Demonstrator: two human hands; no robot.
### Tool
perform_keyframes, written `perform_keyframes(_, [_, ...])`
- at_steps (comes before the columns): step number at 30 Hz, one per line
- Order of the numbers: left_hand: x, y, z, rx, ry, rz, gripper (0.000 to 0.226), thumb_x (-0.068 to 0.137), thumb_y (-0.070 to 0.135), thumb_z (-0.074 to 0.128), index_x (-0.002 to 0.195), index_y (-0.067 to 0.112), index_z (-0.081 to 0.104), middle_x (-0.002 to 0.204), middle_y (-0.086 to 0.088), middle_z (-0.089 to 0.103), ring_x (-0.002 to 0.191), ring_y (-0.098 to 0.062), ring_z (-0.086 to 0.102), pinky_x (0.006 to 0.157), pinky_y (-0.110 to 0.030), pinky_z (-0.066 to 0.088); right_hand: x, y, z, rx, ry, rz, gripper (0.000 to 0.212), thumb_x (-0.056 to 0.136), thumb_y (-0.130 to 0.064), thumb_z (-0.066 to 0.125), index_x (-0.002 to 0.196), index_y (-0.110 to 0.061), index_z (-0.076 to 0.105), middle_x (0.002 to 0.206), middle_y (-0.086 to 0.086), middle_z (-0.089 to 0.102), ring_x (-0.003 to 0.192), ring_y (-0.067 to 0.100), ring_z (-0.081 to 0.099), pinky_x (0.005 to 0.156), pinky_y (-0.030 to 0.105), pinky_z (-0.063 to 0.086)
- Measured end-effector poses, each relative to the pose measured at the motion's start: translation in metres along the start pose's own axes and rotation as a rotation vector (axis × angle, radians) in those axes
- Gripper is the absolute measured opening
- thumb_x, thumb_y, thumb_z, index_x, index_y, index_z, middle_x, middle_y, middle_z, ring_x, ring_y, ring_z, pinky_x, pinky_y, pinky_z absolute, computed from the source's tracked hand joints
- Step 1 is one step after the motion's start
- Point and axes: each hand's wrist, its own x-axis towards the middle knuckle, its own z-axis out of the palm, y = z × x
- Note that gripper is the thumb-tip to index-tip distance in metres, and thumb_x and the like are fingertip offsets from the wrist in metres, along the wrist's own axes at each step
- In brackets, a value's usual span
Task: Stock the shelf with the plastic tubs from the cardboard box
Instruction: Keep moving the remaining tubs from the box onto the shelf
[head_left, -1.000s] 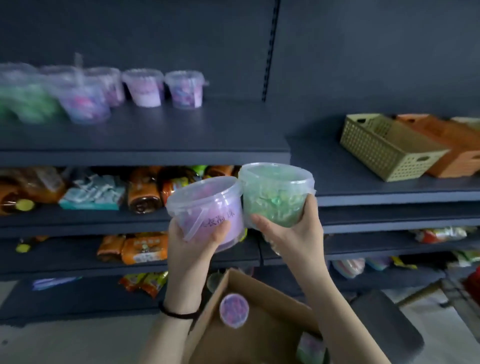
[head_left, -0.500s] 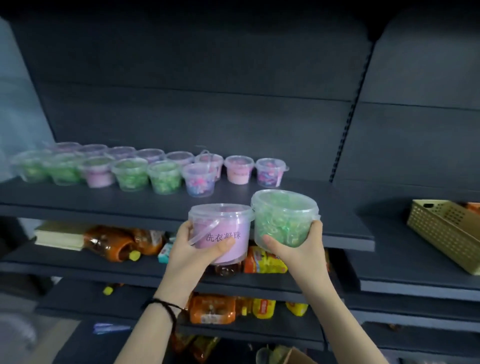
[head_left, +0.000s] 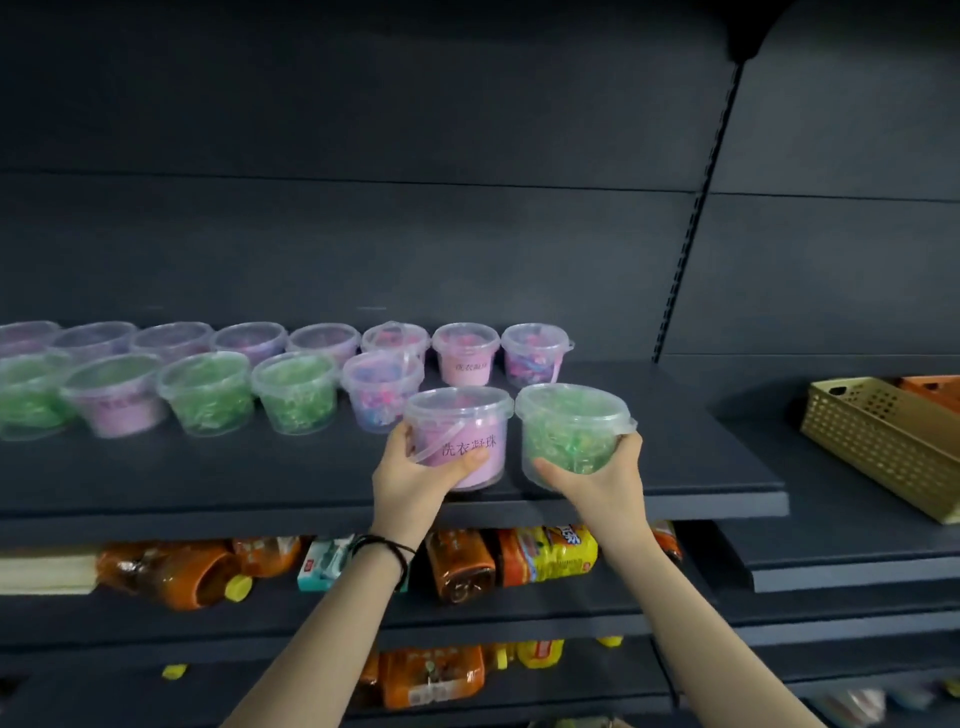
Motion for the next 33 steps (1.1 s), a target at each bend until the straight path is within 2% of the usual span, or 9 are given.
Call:
perform_keyframes(6, [0.057,-0.032,0.041,0.085,0.011,-0.042,0.083,0.052,0.037,0.092,0.125,0.022,0.055,0.114,0.012,0.062,0.099,0.001,0.058,0.071,-0.009,0.044,0.069,0.038,-0.007,-0.075,-0.047,0.079,0.092,0.055,-0.03,0.092,0.121,-0.027,0.028,0.115,-0.01,0.05,0.108,0.014,0.055,0.083,0.026,0.046])
perform_keyframes(11, [0.095,-0.038,0.055,0.14,-0.039,0.018,0.079,0.052,0.034,0.092,0.118,0.034,0.05,0.109,0.024,0.057,0.1,0.01,0.053,0.072,-0.007,0.044,0.112,0.052,0.0,-0.147,-0.126,0.066,0.101,0.055,-0.031,0.091,0.132,-0.022,0.026,0.126,-0.004,0.048,0.12,0.021,0.05,0.101,0.041,0.044])
perform_keyframes(14, [0.11,-0.041,0.057,0.206,-0.015,0.086,0.073,0.052,0.032,0.092,0.116,0.028,0.056,0.113,0.013,0.062,0.105,0.0,0.057,0.086,-0.022,0.05,0.129,0.055,0.008,-0.251,-0.161,0.063,0.11,0.057,-0.036,0.089,0.141,-0.02,0.02,0.136,-0.001,0.047,0.127,0.024,0.046,0.112,0.052,0.031])
perform_keyframes(16, [0.117,-0.044,0.06,0.278,0.0,0.105,0.075,0.053,0.034,0.092,0.119,0.022,0.057,0.12,0.004,0.058,0.114,-0.012,0.054,0.097,-0.033,0.046,0.138,0.055,0.013,-0.31,-0.156,0.087,0.112,0.056,-0.041,0.088,0.142,-0.019,0.02,0.137,0.0,0.048,0.128,0.023,0.046,0.112,0.053,0.029])
perform_keyframes(18, [0.122,-0.048,0.064,0.347,0.037,0.091,0.079,0.055,0.037,0.091,0.123,0.021,0.054,0.123,0.002,0.049,0.121,-0.015,0.045,0.099,-0.03,0.038,0.145,0.056,0.017,-0.342,-0.141,0.104,0.11,0.056,-0.044,0.087,0.141,-0.02,0.022,0.136,-0.003,0.049,0.128,0.022,0.045,0.113,0.051,0.028])
perform_keyframes(24, [0.12,-0.053,0.071,0.337,0.023,0.116,0.085,0.055,0.048,0.086,0.129,0.029,0.049,0.124,0.014,0.058,0.115,-0.005,0.053,0.097,-0.027,0.043,0.153,0.065,0.025,-0.529,-0.068,0.066,0.107,0.056,-0.061,0.079,0.141,-0.019,0.028,0.135,-0.007,0.052,0.134,0.016,0.041,0.12,0.045,0.005])
perform_keyframes(27, [0.118,-0.05,0.07,0.357,0.001,0.105,0.085,0.057,0.045,0.087,0.131,0.025,0.049,0.124,0.011,0.059,0.115,-0.007,0.055,0.099,-0.03,0.045,0.152,0.065,0.021,-0.653,-0.084,0.073,0.113,0.055,-0.071,0.073,0.144,-0.017,0.029,0.138,-0.002,0.051,0.137,0.021,0.037,0.118,0.048,0.012])
perform_keyframes(29, [0.113,-0.046,0.067,0.388,-0.018,0.1,0.083,0.06,0.039,0.087,0.132,0.023,0.05,0.125,0.007,0.06,0.117,-0.011,0.055,0.101,-0.034,0.045,0.148,0.063,0.012,-0.677,-0.114,0.052,0.101,0.058,-0.069,0.074,0.136,-0.015,0.04,0.13,0.001,0.057,0.128,0.024,0.045,0.114,0.047,0.025])
perform_keyframes(33, [0.089,-0.04,0.06,0.465,0.062,0.051,0.076,0.07,0.038,0.081,0.135,0.017,0.047,0.128,-0.001,0.057,0.121,-0.022,0.052,0.101,-0.039,0.042,0.129,0.064,-0.016,-0.562,-0.171,-0.028,0.066,0.075,-0.044,0.077,0.128,-0.011,0.056,0.128,0.006,0.057,0.121,0.024,0.05,0.099,0.03,0.039])
